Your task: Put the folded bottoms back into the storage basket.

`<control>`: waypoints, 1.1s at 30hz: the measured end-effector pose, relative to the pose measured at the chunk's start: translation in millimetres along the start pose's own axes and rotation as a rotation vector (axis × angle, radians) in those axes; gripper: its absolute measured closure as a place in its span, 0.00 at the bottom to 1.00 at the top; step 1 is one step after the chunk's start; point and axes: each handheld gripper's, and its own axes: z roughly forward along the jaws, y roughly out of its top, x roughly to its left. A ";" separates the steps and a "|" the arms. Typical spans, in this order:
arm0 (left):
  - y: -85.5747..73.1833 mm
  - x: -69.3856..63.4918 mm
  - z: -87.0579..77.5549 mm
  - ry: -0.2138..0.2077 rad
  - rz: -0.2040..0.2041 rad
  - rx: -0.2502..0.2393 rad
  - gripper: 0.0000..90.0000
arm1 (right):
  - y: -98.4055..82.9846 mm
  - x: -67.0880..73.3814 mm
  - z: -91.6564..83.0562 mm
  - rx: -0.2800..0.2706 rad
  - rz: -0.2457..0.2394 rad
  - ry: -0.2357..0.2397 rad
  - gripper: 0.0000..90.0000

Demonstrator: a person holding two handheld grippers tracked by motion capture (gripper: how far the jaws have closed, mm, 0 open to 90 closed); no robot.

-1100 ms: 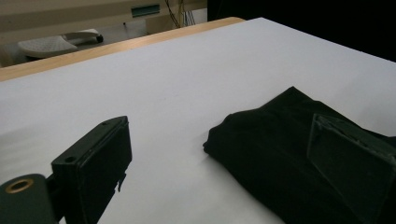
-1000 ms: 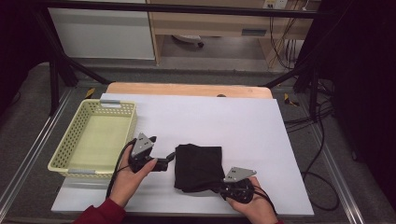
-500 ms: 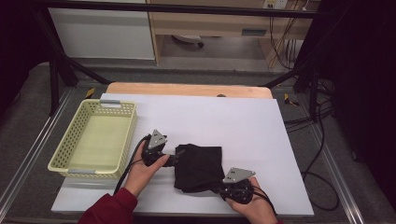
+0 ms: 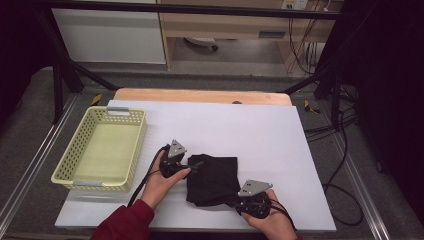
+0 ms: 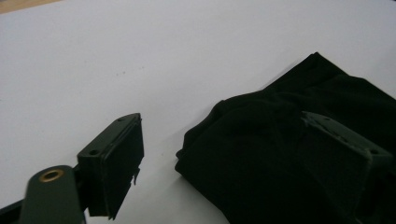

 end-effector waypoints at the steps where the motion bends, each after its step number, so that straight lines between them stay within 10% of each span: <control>1: -0.2 0.0 0.4 0.002 0.004 0.002 0.19 | 0.0 -0.1 0.0 0.001 -0.003 -0.001 0.79; 21: 0.5 -10.6 28.5 0.021 0.032 0.076 0.29 | 0.6 0.1 0.2 0.004 -0.006 -0.003 0.79; 28: 1.4 -3.7 33.8 -0.013 -0.020 0.119 0.27 | 0.5 -0.2 0.4 0.003 -0.004 0.000 0.79; 31: 1.2 -1.9 33.7 -0.052 -0.030 0.114 0.34 | 0.8 -0.1 0.5 0.004 -0.003 -0.001 0.79; 33: 0.7 -3.0 32.4 -0.089 -0.028 0.110 0.55 | 1.1 -0.7 0.7 0.005 -0.002 0.004 0.79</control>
